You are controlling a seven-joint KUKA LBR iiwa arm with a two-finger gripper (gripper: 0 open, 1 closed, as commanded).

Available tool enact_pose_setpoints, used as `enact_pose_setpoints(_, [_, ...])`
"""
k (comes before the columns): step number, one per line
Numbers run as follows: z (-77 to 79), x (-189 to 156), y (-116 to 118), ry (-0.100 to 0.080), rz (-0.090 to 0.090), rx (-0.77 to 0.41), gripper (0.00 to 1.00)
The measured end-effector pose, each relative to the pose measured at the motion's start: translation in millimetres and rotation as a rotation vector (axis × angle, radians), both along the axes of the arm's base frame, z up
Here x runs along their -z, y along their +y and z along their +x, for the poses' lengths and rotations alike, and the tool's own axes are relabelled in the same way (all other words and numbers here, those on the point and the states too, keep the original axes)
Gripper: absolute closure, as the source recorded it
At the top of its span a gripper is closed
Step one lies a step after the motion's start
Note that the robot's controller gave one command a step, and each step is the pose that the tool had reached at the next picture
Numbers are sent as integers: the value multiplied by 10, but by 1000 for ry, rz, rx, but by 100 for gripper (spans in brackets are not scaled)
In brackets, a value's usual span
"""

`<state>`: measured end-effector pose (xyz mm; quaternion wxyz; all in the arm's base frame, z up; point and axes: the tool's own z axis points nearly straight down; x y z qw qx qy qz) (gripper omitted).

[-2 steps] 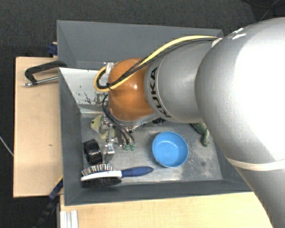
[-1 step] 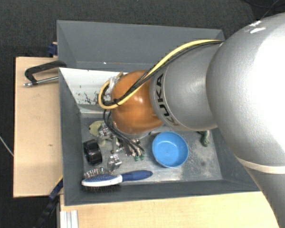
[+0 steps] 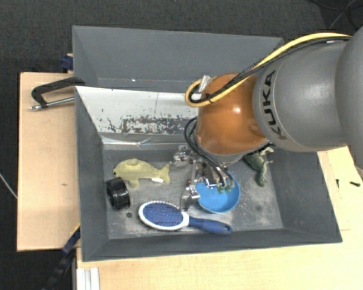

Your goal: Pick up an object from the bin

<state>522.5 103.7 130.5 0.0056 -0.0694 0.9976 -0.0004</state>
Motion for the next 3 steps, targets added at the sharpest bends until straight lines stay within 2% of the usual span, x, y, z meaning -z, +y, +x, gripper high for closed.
enact_pose_setpoints(1, [499, 433, 358, 2, 4, 5, 0])
enact_pose_setpoints(2, [478, 425, 350, 6, 3, 6, 100])
enact_pose_setpoints(3, [579, -943, 356, -4, 4, -54, 100])
